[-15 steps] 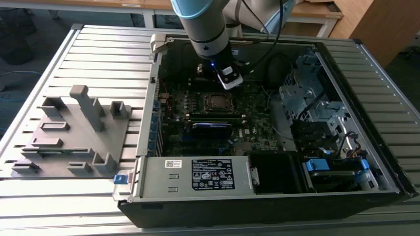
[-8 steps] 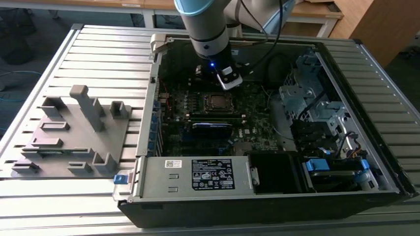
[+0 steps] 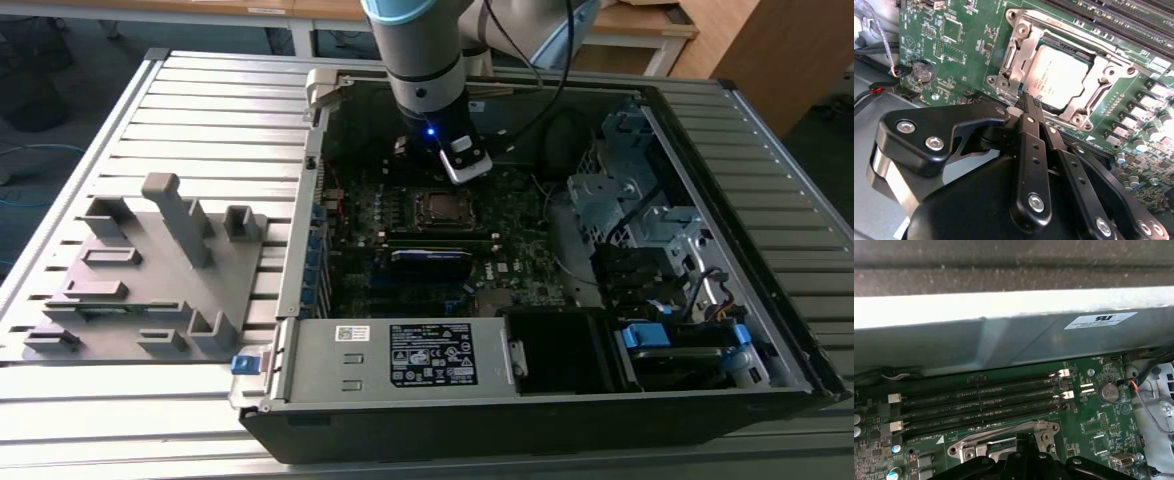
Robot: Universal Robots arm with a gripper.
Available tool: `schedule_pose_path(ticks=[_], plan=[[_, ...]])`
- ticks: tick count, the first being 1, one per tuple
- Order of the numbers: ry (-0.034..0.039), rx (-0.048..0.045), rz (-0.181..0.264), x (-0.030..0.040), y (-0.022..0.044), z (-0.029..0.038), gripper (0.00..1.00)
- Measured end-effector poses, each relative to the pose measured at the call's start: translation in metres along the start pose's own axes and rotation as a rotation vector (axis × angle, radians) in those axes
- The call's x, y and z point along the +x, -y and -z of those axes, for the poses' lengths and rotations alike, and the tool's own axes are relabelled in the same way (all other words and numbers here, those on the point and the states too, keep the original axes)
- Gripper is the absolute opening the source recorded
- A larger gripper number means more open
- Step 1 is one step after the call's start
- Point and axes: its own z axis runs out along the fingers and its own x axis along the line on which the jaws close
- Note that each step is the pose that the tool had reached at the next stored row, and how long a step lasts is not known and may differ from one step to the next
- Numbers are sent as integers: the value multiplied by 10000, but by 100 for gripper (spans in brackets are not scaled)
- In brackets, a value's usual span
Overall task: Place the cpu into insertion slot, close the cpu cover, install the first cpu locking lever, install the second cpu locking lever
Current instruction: 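Install the first cpu locking lever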
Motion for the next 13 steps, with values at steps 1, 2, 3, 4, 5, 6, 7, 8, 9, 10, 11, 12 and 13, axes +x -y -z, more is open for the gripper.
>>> schedule_pose_path(ticks=[1,2,3,4,5,6,7,8,9,10,11,12,13], plan=[[0,1,-1,0,0,0,10],[0,1,-1,0,0,0,10],[0,1,-1,0,0,0,10],[0,1,-1,0,0,1,10],[-1,8,0,-2,-3,11,10],[0,12,1,-7,-6,27,10],[3,19,-1,-12,-10,47,10],[4,24,-5,-17,-14,68,10],[5,28,-10,-23,-18,89,10],[6,31,-14,-28,-23,110,10],[5,35,-18,-34,-27,133,10],[5,36,-20,-38,-31,148,10],[6,37,-21,-39,-32,154,10]])
